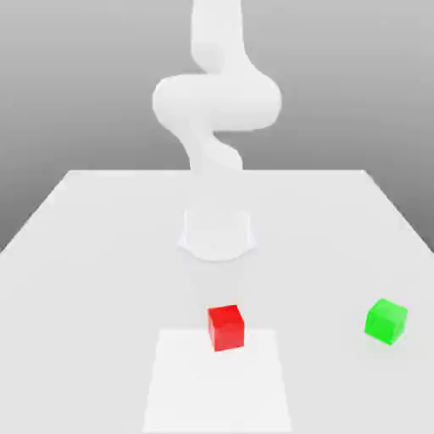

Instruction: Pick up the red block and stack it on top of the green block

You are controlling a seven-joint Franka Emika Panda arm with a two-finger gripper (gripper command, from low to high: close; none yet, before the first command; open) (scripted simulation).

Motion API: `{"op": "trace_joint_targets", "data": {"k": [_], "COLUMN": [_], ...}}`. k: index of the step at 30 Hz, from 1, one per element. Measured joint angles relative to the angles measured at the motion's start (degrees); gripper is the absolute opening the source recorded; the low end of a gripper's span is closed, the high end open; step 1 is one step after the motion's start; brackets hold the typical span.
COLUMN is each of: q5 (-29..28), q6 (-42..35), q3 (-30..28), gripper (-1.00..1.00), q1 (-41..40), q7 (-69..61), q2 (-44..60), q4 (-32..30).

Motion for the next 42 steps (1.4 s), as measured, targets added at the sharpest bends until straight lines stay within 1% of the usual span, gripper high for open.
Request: {"op": "trace_joint_targets", "data": {"k": [12, 16, 18, 23, 24, 31, 39, 42], "q5": [-0.8, -0.9, -0.3, 1.2, 1.3, 1.0, 0.0, 0.3], "q6": [16.4, 23.5, 29.8, 40.3, 41.8, 42.0, 29.0, 26.2], "q3": [-1.5, -2.0, -1.9, -0.5, -0.3, -0.1, -0.3, 1.7], "gripper": [0.0, 0.0, 0.0, 0.0, -1.0, -1.0, -1.0, -1.0], "q1": [2.8, 3.7, 4.0, 3.1, 2.9, 2.7, 2.6, 6.4], "q7": [-6.4, -9.1, -10.5, -12.0, -12.0, -11.8, -11.2, -16.1], "q2": [19.9, 29.1, 37.3, 49.9, 51.6, 51.9, 36.8, 36.0], "q4": [-22.4, -30.4, -32.3, -31.8, -31.6, -31.6, -33.6, -31.7]}}
